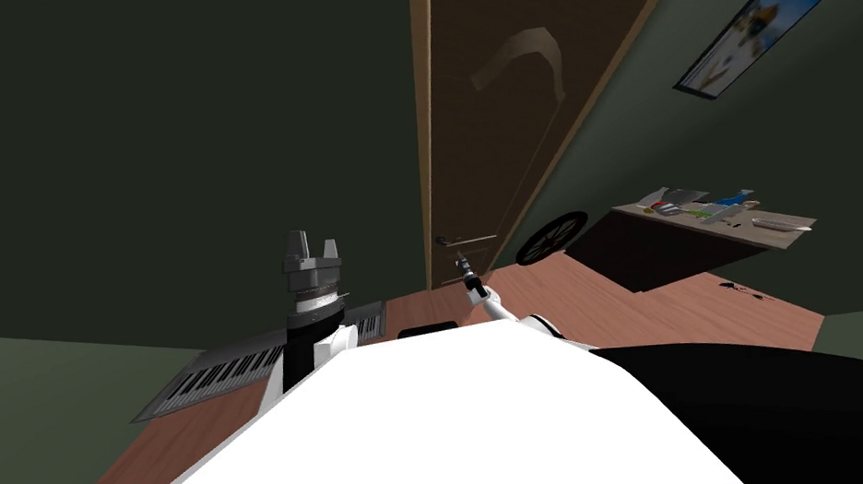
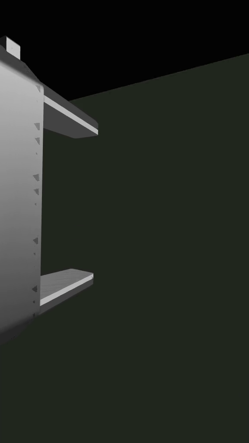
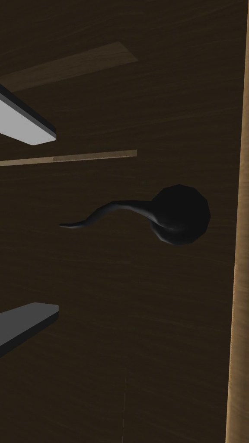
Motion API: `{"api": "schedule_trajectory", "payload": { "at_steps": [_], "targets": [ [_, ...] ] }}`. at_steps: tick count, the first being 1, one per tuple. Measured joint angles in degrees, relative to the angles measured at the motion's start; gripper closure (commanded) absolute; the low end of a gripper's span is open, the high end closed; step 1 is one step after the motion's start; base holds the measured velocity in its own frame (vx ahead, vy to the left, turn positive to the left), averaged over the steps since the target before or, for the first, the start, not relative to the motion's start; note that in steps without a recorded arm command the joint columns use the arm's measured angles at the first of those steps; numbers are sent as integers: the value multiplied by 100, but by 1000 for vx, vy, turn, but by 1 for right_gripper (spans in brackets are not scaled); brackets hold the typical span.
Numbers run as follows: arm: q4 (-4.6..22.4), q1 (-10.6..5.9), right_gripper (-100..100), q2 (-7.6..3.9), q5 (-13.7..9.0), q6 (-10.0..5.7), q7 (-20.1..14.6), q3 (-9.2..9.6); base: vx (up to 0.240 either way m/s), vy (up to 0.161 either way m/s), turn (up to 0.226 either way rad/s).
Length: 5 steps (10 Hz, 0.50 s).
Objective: Pull the door open
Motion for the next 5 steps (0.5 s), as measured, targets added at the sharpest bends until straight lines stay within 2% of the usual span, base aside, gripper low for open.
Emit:
{"api": "schedule_trajectory", "payload": {
  "at_steps": [1,2,4,5],
  "targets": [
    [211,-97,-100,-16,-4,-44,-16,13,65,1,13],
    [237,-109,-100,-18,-5,-58,-21,14,-71,-58,221],
    [301,-132,-100,-37,-149,-73,68,-20,-141,-60,250],
    [264,-115,-100,-47,-243,-37,136,-43,-69,-20,119]
  ]
}}
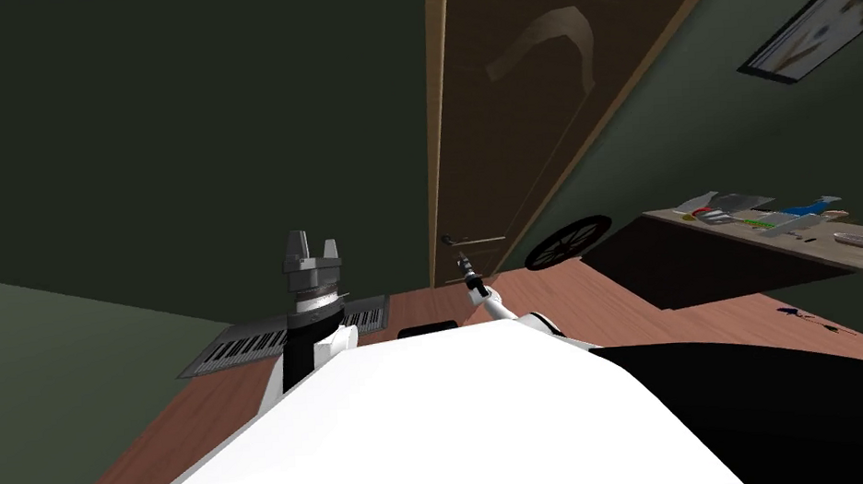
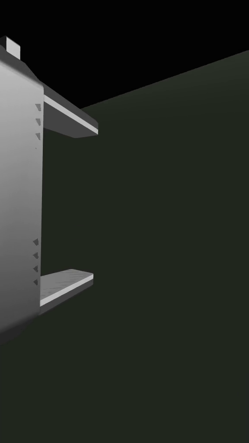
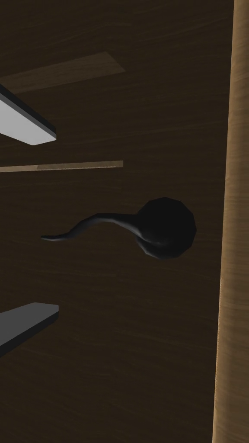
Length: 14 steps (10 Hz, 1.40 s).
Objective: Pull the door open
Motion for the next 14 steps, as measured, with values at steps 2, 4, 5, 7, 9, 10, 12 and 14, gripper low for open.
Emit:
{"api": "schedule_trajectory", "payload": {
  "at_steps": [2,4,5,7,9,10,12,14],
  "targets": [
    [143,-45,-100,-24,-163,-49,104,-39,39,-23,176],
    [317,-127,-100,-33,-341,-110,229,-85,167,-20,70],
    [409,-168,-100,-37,-398,-152,267,-99,199,-27,22],
    [361,-134,-100,-60,-479,-137,315,-115,188,-8,24],
    [381,-148,-100,-64,-545,-122,366,-133,188,20,1],
    [397,-154,-100,-72,-570,-129,378,-137,191,5,1],
    [421,-161,-100,-76,-609,-138,403,-147,142,13,0],
    [421,-165,100,-76,-609,-140,404,-147,-22,-3,-1]
  ]
}}
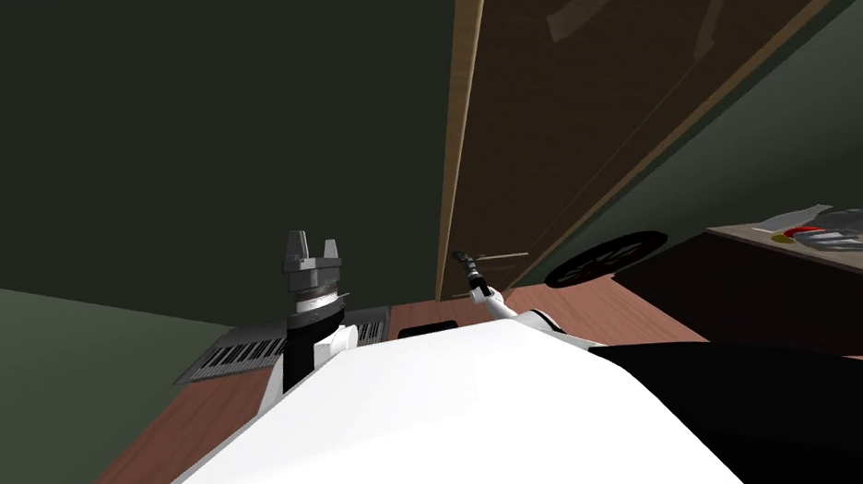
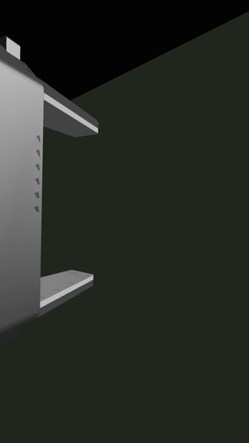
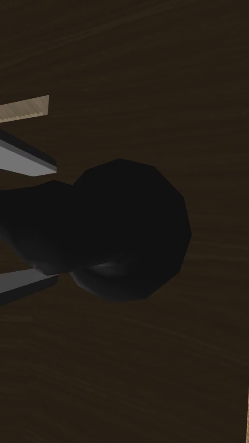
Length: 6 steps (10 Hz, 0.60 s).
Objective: Pull the door open
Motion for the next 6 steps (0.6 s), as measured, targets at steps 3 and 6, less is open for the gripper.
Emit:
{"api": "schedule_trajectory", "payload": {
  "at_steps": [3,6],
  "targets": [
    [7,8,100,3,-1,11,-8,1,-16,-3,2],
    [-35,46,100,-34,-4,20,-35,4,-76,-27,80]
  ]
}}
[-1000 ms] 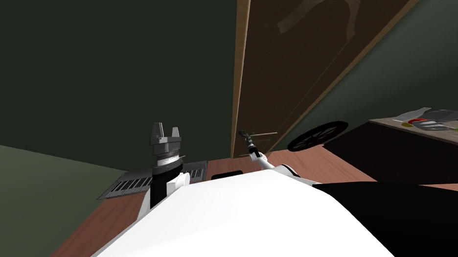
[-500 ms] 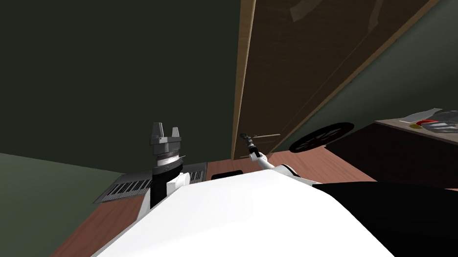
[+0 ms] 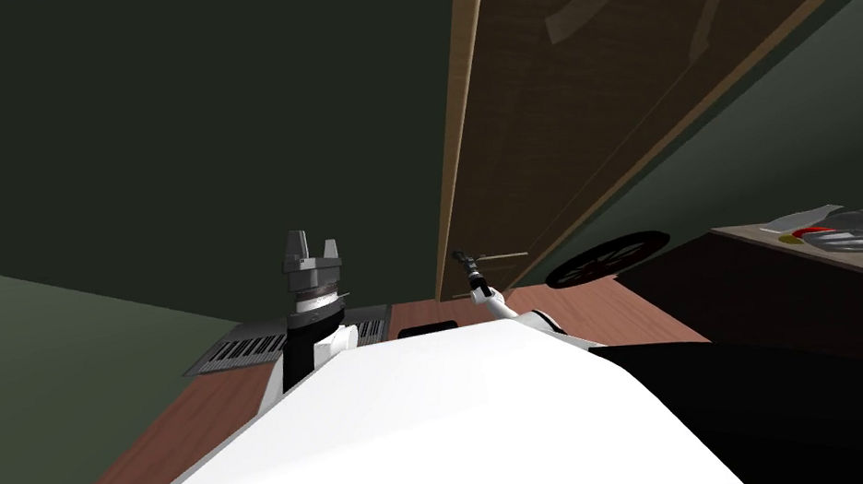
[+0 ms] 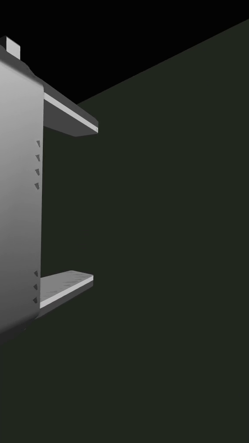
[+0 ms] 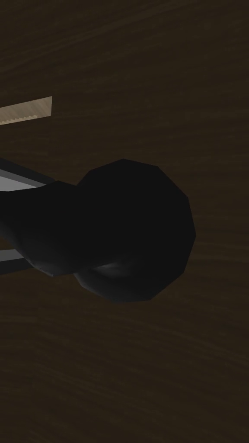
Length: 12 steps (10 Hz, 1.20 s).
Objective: Pull the door open
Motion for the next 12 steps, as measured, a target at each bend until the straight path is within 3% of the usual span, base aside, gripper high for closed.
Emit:
{"api": "schedule_trajectory", "payload": {
  "at_steps": [4,5,7,11,12],
  "targets": [
    [117,24,100,-170,0,-131,-172,34,-177,-22,125],
    [36,119,100,-251,-2,-139,-237,44,-194,6,215],
    [286,114,100,-466,-4,-368,-458,83,-167,-12,197],
    [241,349,100,-844,4,-517,-854,190,-81,-4,135],
    [339,348,100,-924,9,-608,-950,219,-54,-7,141]
  ]
}}
